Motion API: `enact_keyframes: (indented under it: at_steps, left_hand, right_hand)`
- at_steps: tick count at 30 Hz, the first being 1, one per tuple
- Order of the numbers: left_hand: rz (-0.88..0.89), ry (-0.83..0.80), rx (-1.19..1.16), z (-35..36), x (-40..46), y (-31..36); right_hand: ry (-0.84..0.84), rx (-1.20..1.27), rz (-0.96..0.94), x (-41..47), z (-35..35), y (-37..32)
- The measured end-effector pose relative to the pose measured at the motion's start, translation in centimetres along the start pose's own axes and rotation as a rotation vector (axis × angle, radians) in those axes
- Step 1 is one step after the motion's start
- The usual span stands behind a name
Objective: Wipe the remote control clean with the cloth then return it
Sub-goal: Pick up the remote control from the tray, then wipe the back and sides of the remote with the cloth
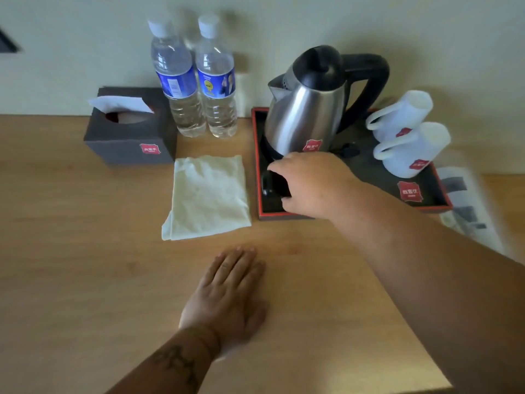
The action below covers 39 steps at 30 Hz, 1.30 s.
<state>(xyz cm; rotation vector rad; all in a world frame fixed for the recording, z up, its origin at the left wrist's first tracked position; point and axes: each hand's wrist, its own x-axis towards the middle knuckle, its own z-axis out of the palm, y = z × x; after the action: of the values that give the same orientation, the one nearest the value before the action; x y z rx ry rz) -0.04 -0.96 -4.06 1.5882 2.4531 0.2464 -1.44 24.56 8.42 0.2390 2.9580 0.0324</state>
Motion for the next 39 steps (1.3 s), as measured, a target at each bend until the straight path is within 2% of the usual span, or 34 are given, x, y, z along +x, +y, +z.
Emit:
enact_keyframes:
  at_steps: [3,5,7,9,11,14,17,20,22,24,27,30,35,37,39]
  left_hand:
    - [-0.023,-0.017,-0.029,-0.4,-0.1,0.1]
    - [-0.045,-0.016,-0.081,-0.4,-0.4,0.1]
    - [-0.117,0.004,-0.216,-0.8,-0.8,-0.2]
    - [-0.225,0.046,-0.397,-1.6,-1.2,-0.6]
    - [-0.325,0.067,-0.597,-3.3,-1.8,-1.0]
    - [-0.587,0.143,-0.922,-5.8,-2.3,-2.5]
    - [-0.834,0.185,-1.244,-6.6,-2.1,-5.0]
    - [-0.952,0.148,-1.519,-7.3,-1.9,-6.7]
    - [-0.948,0.217,-1.503,-7.3,-1.8,-7.5]
    - [-0.879,0.272,-1.372,-7.0,-2.0,-8.5]
    - [-0.690,0.188,-1.129,-6.8,-3.0,-9.8]
    - [-0.580,0.049,-0.908,-7.2,-2.9,-10.7]
    - [-0.448,0.014,-0.743,-7.8,-2.3,-10.6]
    - [-0.449,0.033,-0.779,-7.5,-2.5,-10.3]
    - [-0.517,0.136,-0.867,-7.1,-2.5,-10.3]
  right_hand:
    - [0.162,0.159,0.027,-2.7,-2.0,-2.9]
    - [0.323,0.362,0.104,-5.0,-2.4,-5.1]
    - [0.479,0.636,0.213,-7.1,-2.4,-6.9]
    - [0.557,0.852,0.304,-8.5,-2.0,-7.9]
    - [0.600,1.117,0.353,-9.4,-1.8,-8.6]
    - [0.640,1.528,0.362,-10.0,-1.8,-9.7]
    - [0.572,1.748,0.385,-9.7,0.1,-10.6]
    - [0.471,2.026,0.414,-8.8,3.2,-11.7]
    - [0.381,2.081,0.460,-8.4,4.9,-12.6]
    - [0.286,2.095,0.477,-8.2,5.9,-12.8]
    - [0.126,2.131,0.483,-7.6,6.6,-12.3]
    - [0.002,2.110,0.505,-6.1,6.6,-11.8]
    - [-0.041,1.943,0.453,-2.5,5.2,-12.3]
    - [-0.051,1.828,0.418,-1.4,4.6,-12.4]
    - [-0.008,1.623,0.409,-0.4,4.5,-12.4]
